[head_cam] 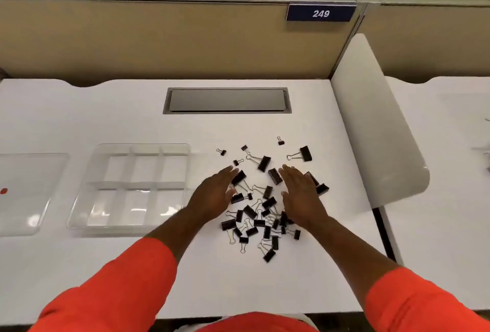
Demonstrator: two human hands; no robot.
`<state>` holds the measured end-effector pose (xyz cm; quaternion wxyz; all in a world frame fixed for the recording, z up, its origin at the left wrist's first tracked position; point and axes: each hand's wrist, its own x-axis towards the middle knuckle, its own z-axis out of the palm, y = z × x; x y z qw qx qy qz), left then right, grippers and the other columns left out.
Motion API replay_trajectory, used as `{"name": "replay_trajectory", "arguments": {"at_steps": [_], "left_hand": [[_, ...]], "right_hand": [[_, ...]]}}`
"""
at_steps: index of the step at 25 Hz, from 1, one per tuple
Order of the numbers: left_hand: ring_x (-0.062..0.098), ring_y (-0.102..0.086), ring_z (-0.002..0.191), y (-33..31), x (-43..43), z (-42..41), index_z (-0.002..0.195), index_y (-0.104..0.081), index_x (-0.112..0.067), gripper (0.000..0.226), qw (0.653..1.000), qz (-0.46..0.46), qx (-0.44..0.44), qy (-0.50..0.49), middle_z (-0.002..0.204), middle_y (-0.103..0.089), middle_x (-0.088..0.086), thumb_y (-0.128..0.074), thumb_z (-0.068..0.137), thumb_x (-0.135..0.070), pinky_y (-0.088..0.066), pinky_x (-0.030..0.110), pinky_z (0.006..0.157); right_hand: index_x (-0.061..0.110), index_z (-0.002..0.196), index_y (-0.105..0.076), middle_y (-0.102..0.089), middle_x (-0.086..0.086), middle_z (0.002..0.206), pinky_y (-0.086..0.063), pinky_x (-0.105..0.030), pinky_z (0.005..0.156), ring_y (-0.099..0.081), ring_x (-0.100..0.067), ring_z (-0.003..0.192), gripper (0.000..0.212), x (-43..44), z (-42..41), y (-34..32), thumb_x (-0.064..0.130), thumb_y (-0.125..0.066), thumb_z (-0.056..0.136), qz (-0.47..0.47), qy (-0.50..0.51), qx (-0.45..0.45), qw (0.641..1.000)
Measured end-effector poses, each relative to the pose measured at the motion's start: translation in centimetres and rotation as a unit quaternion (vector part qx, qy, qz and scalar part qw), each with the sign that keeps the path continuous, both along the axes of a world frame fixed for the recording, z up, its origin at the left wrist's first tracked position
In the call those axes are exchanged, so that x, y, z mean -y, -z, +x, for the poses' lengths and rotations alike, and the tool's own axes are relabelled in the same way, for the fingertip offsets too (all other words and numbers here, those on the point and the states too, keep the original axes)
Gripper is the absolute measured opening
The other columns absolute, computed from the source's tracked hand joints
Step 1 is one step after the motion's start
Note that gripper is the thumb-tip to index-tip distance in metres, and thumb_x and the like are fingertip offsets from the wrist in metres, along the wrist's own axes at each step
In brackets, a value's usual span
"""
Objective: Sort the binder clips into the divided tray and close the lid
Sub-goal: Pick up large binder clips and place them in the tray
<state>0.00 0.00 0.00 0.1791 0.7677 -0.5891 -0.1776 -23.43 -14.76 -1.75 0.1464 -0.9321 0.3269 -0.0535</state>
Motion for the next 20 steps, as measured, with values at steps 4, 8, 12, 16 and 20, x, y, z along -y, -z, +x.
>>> {"name": "replay_trajectory", "arguments": {"at_steps": [4, 8, 12, 16, 20], "left_hand": [[0.022, -0.039, 0.138, 1.0, 2.4, 0.0, 0.151, -0.034, -0.024, 0.057, 0.997, 0.074, -0.018, -0.026, 0.16, -0.027, -0.005, -0.049, 0.097, -0.012, -0.038, 0.038, 0.109], [0.021, -0.042, 0.133, 2.0, 4.4, 0.8, 0.15, -0.033, -0.033, 0.071, 0.99, 0.137, -0.013, -0.014, 0.161, -0.02, -0.013, -0.046, 0.089, 0.0, -0.044, 0.041, 0.102], [0.018, -0.033, 0.138, 2.5, 6.0, 1.1, 0.151, -0.032, -0.032, 0.074, 0.982, 0.188, -0.02, -0.003, 0.16, -0.024, -0.01, -0.048, 0.087, 0.003, -0.039, 0.036, 0.106], [0.021, -0.038, 0.137, 3.0, 7.3, 1.8, 0.152, -0.03, -0.026, 0.068, 0.977, 0.207, -0.049, -0.013, 0.155, -0.032, -0.002, -0.057, 0.092, -0.013, -0.037, 0.034, 0.104], [0.025, -0.052, 0.119, 3.2, 8.1, 2.2, 0.15, -0.033, -0.021, 0.073, 0.972, 0.225, -0.062, -0.002, 0.148, -0.036, -0.003, -0.069, 0.087, -0.024, -0.045, 0.035, 0.093]], "right_hand": [[0.015, 0.153, -0.037, -0.039, -0.006, 0.158, -0.029, -0.056, 0.118, -0.036, -0.027, 0.145, 0.07, 2.8, 0.5, 2.3, 0.002, -0.061, 0.088, 0.042, -0.038, -0.053, 0.997], [0.015, 0.152, -0.04, -0.041, -0.005, 0.157, -0.035, -0.05, 0.115, -0.041, -0.027, 0.142, 0.075, 4.4, 1.4, 4.1, -0.002, -0.064, 0.084, 0.064, -0.081, -0.053, 0.993], [0.014, 0.149, -0.046, -0.046, -0.006, 0.153, -0.046, -0.045, 0.099, -0.052, -0.028, 0.13, 0.074, 5.1, 2.0, 4.8, -0.001, -0.069, 0.08, 0.066, -0.083, -0.048, 0.993], [0.011, 0.148, -0.045, -0.048, -0.012, 0.148, -0.048, -0.045, 0.094, -0.057, -0.032, 0.121, 0.065, 5.8, 2.3, 4.8, 0.01, -0.069, 0.088, 0.07, -0.045, -0.036, 0.996], [0.013, 0.147, -0.046, -0.052, -0.01, 0.146, -0.042, -0.046, 0.1, -0.053, -0.03, 0.126, 0.061, 6.4, 2.3, 4.4, 0.021, -0.069, 0.092, 0.101, -0.022, -0.031, 0.994]]}}
